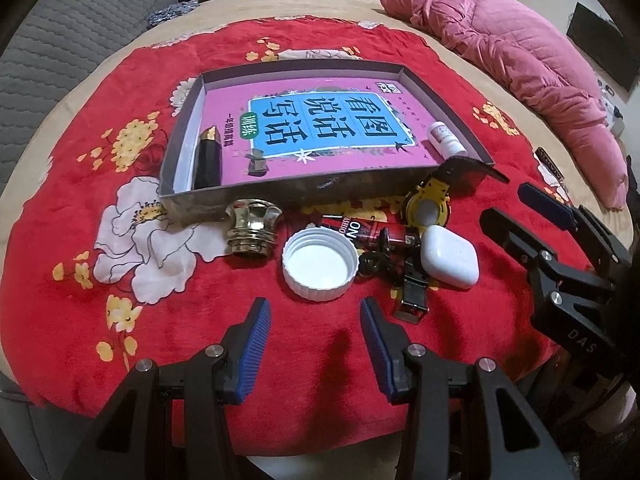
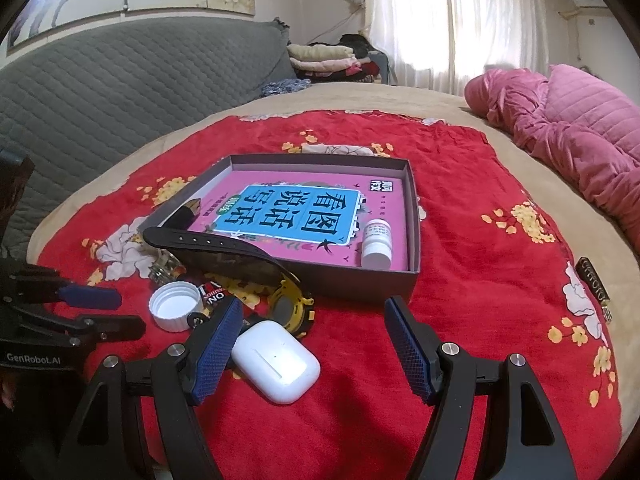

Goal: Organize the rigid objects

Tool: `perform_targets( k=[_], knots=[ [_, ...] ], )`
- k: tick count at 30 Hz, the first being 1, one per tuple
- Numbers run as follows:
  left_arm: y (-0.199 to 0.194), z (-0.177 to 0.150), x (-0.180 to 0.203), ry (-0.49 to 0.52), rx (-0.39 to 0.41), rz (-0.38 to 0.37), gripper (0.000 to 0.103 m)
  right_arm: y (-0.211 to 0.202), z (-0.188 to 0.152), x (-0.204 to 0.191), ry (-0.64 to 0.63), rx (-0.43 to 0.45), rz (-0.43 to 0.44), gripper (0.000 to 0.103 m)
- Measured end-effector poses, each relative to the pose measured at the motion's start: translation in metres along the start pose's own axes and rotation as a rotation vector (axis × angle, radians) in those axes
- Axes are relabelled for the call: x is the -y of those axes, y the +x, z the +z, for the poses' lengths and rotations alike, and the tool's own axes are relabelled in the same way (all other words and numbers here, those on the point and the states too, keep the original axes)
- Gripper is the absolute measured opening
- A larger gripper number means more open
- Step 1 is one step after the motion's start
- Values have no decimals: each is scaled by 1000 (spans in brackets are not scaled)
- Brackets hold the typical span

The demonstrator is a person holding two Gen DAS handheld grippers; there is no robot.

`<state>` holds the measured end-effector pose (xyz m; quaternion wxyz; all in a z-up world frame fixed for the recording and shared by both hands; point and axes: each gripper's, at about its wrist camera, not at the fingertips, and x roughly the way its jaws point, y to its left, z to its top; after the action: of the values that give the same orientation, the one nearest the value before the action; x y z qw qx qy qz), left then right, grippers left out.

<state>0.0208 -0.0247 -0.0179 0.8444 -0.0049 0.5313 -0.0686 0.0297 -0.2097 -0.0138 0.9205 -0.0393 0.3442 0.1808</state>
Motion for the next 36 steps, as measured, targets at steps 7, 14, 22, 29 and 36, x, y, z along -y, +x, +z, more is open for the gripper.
perform_targets(
  k=[7, 14, 22, 29, 36],
  knots=[
    [14, 2, 2, 5, -27, 5, 46, 4, 0, -4, -24, 3, 3, 74],
    [23, 4, 5, 5, -37, 23, 46, 14, 0, 4, 15, -22, 15, 75],
    [32, 7, 6, 1, -42, 27, 46, 26, -1, 12, 62, -50, 44, 75],
    [37, 13, 2, -26, -32, 23, 46, 30, 0, 11, 57, -53, 61, 75],
    [43, 17, -1, -45, -26, 23, 46, 45, 0, 12, 87, -80, 98, 75]
  ],
)
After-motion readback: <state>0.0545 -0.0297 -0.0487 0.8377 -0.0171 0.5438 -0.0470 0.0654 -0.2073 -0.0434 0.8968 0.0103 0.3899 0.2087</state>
